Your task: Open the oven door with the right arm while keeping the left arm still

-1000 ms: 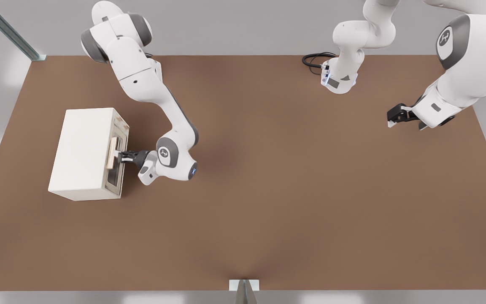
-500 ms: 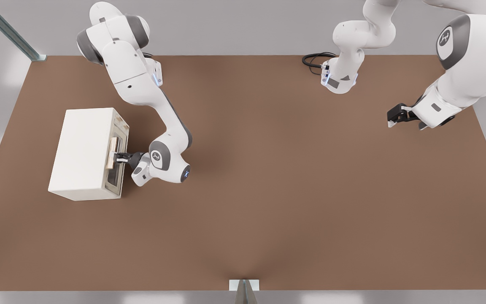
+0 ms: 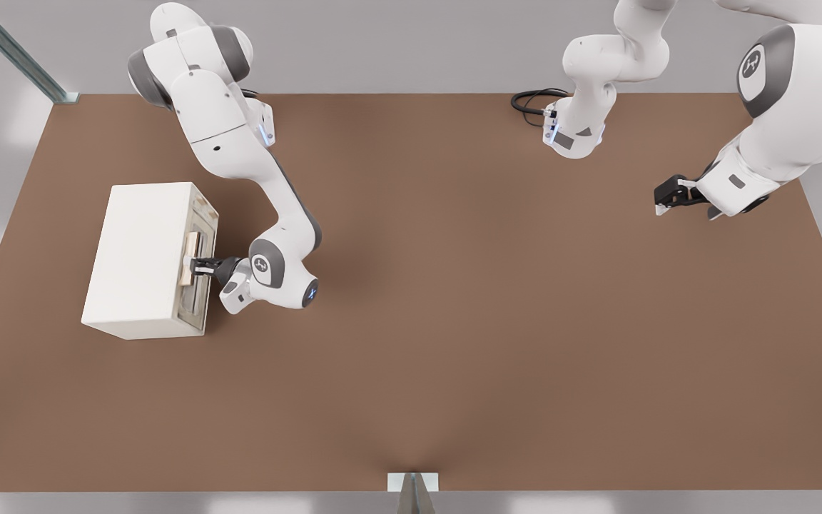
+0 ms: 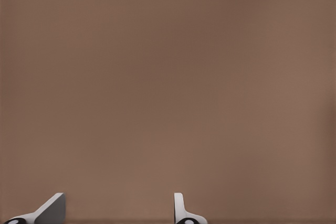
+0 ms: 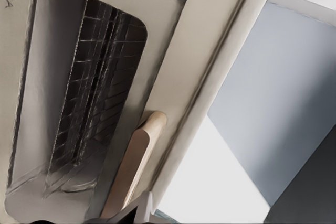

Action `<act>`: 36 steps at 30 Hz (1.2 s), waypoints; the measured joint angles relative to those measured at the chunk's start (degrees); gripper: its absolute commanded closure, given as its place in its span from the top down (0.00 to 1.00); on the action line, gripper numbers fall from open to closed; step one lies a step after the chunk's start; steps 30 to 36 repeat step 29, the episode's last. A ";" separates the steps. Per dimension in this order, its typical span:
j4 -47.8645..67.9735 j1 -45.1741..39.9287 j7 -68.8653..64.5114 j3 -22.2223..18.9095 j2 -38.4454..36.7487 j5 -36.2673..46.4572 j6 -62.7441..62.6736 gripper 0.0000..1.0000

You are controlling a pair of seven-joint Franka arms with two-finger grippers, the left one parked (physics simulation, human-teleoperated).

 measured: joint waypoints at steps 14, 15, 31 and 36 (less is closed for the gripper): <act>36.75 -14.70 -6.86 -0.23 -4.93 35.16 -3.74 1.00; 36.87 -16.72 -8.27 -0.32 -7.28 38.49 -3.64 1.00; 24.53 -19.10 -20.81 -0.50 -21.99 50.09 3.39 1.00; 24.53 -19.10 -20.81 -0.50 -21.99 50.09 3.39 1.00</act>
